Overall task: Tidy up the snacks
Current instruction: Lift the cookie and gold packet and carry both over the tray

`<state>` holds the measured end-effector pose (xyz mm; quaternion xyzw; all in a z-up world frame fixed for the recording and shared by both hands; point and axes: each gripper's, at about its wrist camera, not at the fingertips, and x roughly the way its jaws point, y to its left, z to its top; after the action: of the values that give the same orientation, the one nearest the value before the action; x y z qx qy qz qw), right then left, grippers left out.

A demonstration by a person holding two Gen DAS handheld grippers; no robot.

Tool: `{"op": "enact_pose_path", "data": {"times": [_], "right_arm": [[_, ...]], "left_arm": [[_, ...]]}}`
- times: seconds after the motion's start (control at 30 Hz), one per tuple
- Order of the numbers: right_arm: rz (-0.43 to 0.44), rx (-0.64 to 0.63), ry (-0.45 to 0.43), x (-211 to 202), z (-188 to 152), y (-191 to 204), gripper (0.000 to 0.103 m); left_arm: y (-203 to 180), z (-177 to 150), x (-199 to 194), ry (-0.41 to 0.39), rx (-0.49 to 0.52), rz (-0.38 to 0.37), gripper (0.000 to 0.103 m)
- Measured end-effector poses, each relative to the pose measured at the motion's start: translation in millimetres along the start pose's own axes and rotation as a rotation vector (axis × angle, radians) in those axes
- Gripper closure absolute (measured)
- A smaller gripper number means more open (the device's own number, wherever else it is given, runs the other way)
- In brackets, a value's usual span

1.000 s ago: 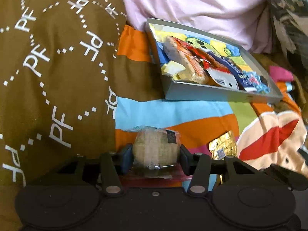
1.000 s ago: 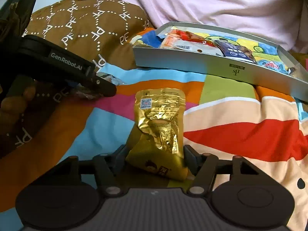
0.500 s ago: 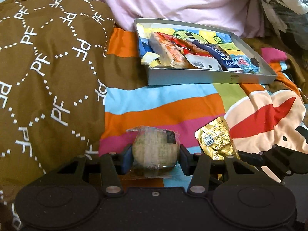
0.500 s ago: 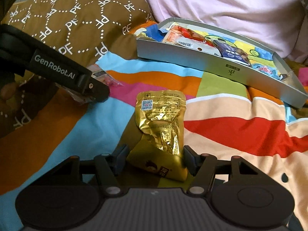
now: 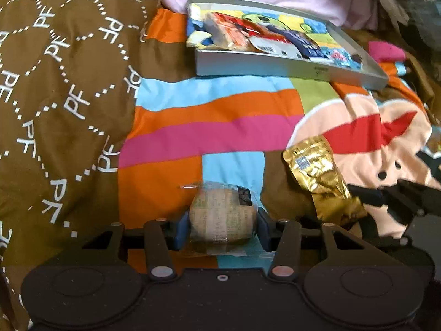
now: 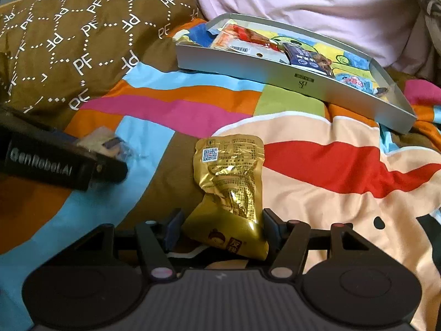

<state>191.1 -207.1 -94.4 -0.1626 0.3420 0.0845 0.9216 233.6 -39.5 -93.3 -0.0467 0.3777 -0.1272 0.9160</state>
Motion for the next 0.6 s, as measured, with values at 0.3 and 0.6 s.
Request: {"op": "enact_pose_path", "data": {"times": [0.3,0.6], "right_arm": [[-0.025,-0.048,-0.007,0,-1,6,0.037],[-0.142,-0.243,-0.058,-9,-7,26,0.038]], "left_arm": [[-8,-6,7,0.010,0.132,0.025,0.052],[-8,-4,2,-0.019,0.119,-0.013,0.053]]}}
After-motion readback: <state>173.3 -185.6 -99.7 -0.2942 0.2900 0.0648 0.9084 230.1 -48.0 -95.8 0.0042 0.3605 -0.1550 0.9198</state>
